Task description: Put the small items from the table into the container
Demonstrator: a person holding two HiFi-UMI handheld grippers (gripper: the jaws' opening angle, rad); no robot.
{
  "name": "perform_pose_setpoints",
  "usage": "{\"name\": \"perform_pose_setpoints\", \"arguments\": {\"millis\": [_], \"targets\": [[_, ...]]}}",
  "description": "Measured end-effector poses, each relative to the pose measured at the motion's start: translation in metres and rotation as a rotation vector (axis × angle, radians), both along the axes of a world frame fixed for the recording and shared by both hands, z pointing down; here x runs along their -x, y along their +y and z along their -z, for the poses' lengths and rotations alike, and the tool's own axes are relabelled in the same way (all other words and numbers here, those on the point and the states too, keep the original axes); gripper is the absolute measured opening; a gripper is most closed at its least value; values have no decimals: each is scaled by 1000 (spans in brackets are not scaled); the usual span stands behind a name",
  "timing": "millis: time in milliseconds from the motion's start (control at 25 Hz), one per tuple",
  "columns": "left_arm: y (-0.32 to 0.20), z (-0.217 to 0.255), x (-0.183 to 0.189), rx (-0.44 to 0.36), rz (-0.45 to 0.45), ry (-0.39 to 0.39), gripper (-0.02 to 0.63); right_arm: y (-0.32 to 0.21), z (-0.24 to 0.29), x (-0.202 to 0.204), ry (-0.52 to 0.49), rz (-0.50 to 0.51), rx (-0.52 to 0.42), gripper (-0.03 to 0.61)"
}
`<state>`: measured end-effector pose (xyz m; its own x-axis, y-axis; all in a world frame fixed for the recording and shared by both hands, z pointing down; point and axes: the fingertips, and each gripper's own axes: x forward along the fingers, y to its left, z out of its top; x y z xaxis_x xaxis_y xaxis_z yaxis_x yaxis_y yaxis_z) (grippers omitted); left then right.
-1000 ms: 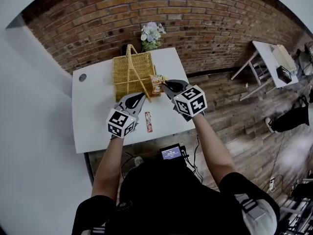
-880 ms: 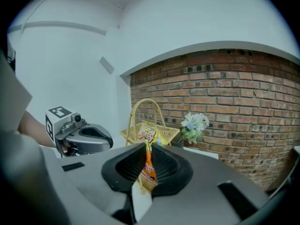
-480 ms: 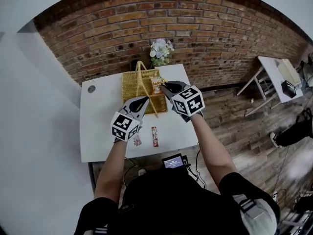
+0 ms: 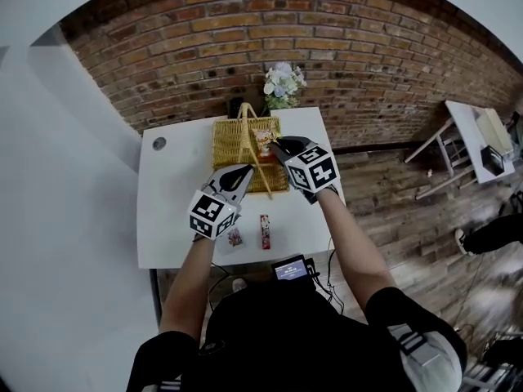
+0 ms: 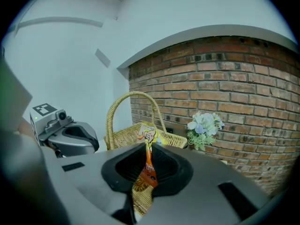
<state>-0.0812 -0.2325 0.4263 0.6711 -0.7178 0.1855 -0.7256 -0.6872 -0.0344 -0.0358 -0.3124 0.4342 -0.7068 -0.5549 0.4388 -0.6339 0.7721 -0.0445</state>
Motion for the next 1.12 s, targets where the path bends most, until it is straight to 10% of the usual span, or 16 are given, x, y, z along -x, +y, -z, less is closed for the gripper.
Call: {"name": "perform_pose_setpoints", "arguments": {"millis": [560, 1120], "targets": [[-4, -9, 2, 16, -3, 24, 9, -6, -15, 10, 65, 12, 2, 51], [13, -7, 4, 15, -7, 20, 9, 6, -7, 1, 44, -22, -13, 193]]}}
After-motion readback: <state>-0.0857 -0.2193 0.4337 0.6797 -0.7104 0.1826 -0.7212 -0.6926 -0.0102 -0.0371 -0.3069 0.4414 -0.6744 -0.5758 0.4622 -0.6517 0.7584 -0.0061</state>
